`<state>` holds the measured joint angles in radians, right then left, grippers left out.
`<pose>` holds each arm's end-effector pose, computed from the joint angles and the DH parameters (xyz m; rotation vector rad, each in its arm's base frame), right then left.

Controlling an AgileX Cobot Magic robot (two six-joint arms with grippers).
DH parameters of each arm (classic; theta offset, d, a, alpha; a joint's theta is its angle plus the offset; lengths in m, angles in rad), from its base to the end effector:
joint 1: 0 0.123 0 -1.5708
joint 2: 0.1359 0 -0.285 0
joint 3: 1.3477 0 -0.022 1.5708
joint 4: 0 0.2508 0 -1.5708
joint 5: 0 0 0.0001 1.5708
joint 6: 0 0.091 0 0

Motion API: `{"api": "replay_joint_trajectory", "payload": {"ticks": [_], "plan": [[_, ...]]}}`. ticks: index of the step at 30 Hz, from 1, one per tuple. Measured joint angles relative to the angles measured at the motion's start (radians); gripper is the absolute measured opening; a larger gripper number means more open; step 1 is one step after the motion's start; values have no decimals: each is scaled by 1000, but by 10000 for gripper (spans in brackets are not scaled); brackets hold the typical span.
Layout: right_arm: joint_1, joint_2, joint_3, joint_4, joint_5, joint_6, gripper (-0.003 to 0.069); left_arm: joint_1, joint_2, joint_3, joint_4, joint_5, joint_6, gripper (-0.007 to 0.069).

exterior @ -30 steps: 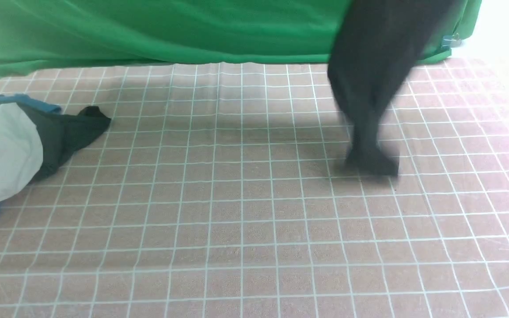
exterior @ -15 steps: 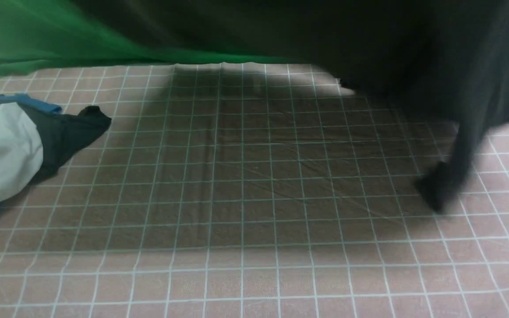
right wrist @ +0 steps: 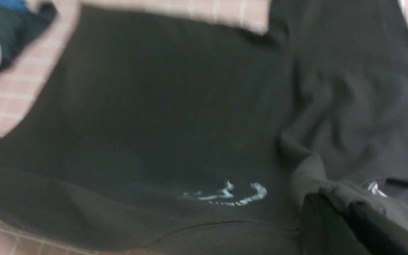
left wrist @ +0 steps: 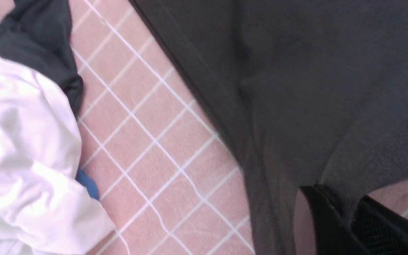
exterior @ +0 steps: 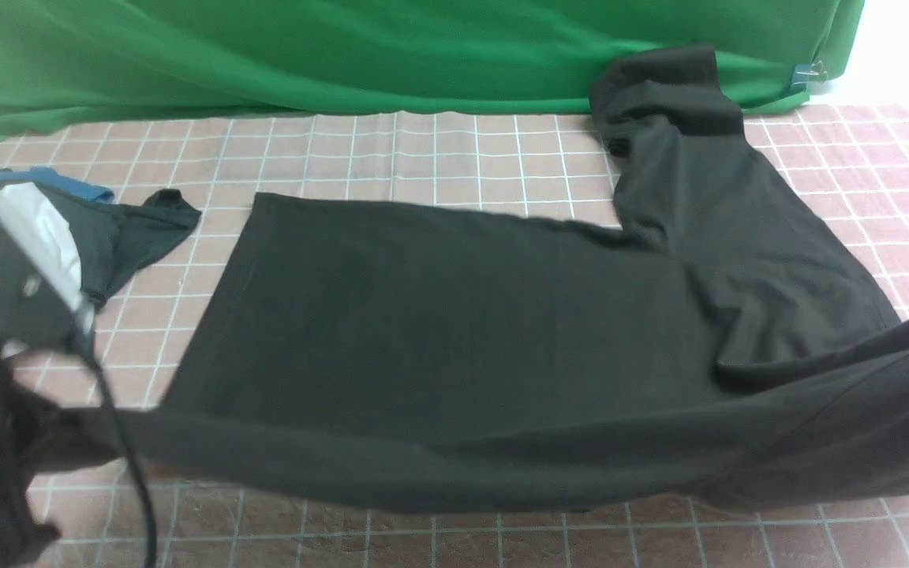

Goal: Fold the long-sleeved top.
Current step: Spread the long sleeves with your arms and place them on the tabletop

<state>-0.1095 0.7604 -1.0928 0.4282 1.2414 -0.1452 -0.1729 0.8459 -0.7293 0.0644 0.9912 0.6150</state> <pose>0.1041 0.0245 0.4082 -0.0659 2.3198 0.4214 0.1393 -0.0193 0.2971 1.0252 2.3982 0.2426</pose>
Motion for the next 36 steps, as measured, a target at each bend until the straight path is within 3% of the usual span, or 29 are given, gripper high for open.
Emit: {"api": "replay_joint_trajectory", "payload": {"ticks": [6,11,15,17,19,20,22,23,24,26,28,31,34,36], "plan": [[0,69,18,6,-36,-23,37,0,-9,69,12,-95,-15,35],[0,264,55,-11,-349,-111,38,0,31,121,12,-223,-18,35],[0,488,58,-6,-753,-200,42,0,93,124,-3,-347,-22,35],[0,548,59,-2,-843,-210,50,0,118,124,-21,-372,-22,35],[1,608,61,-5,-923,-218,94,0,145,124,-39,-379,-22,35],[0,638,61,-5,-951,-218,159,0,162,126,-45,-376,-22,35],[0,644,61,-6,-915,-219,311,0,186,126,-59,-371,-22,35],[0,642,61,-7,-908,-219,341,0,188,126,-64,-371,-22,35],[0,625,58,-7,-826,-219,437,0,192,127,-64,-371,-22,35],[5,594,58,-16,-693,-219,477,0,194,127,-64,-371,-22,35],[20,570,65,-38,-596,-214,471,0,194,127,-64,-374,-22,35],[153,520,157,-126,-368,-207,392,0,194,127,-74,-378,-22,35],[289,521,277,-206,-345,-207,379,0,194,127,-78,-382,-22,35],[393,536,377,-308,-413,-188,410,0,194,127,-80,-383,-22,35]]}}
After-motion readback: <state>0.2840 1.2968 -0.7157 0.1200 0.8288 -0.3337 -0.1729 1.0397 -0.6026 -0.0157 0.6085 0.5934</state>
